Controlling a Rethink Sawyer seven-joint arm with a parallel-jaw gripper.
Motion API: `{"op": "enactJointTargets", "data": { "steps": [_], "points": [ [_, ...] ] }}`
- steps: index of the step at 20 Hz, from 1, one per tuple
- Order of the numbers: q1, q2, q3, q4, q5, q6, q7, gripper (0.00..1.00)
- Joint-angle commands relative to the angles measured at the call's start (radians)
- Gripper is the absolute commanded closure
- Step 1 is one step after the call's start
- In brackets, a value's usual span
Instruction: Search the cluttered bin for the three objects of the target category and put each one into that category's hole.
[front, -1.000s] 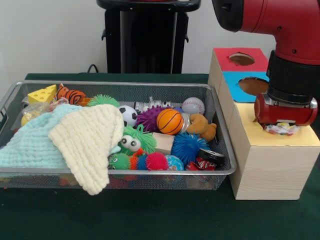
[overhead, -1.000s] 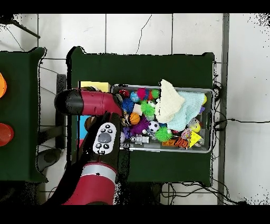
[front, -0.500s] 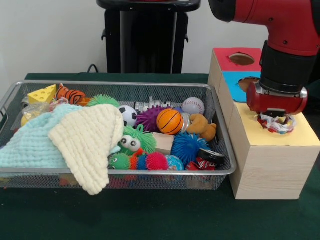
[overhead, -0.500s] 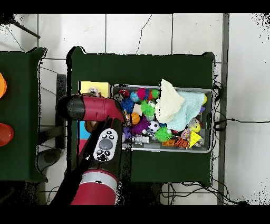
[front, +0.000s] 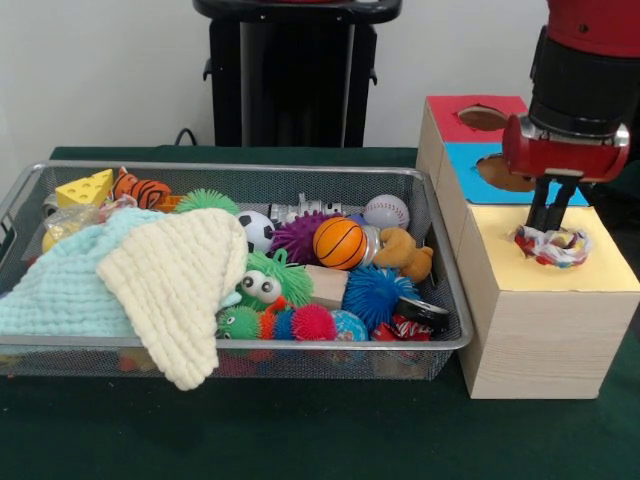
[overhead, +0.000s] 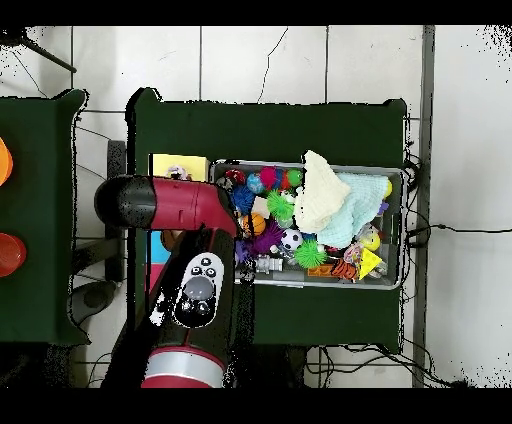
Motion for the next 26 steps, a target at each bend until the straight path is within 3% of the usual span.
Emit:
{"op": "enactJointTargets", "data": {
  "steps": [1, 9, 17, 26],
  "points": [
    [-0.019, -0.013, 0.002, 0.013, -0.04, 0.237, 0.16, 1.0],
    [0.029, 0.014, -0.029, -0.108, -0.044, 0.336, 0.218, 1.0],
    [0.023, 0.09, -0.025, -0.193, -0.027, 0.316, 0.229, 1.0],
    [0.013, 0.208, -0.02, -0.358, -0.01, 0.349, 0.246, 1.0]
  ]
}}
